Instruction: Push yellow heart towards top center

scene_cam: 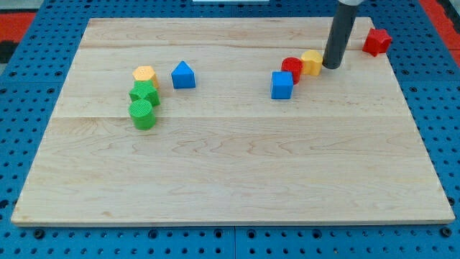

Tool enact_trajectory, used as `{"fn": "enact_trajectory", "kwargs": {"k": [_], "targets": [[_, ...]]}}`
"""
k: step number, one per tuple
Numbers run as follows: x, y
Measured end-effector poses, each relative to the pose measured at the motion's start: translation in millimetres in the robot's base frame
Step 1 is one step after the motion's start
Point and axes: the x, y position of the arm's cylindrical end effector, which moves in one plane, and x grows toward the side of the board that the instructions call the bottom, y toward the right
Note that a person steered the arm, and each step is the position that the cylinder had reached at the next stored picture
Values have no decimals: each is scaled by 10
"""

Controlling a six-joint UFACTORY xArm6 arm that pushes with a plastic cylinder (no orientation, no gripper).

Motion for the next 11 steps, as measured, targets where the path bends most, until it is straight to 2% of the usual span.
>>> {"fn": "enact_trajectory", "kwargs": {"k": [1,2,4,9,11], "targets": [[23,-207],[-132,-458],[-352,-557],[-454,-1022],[-437,-1696]]}}
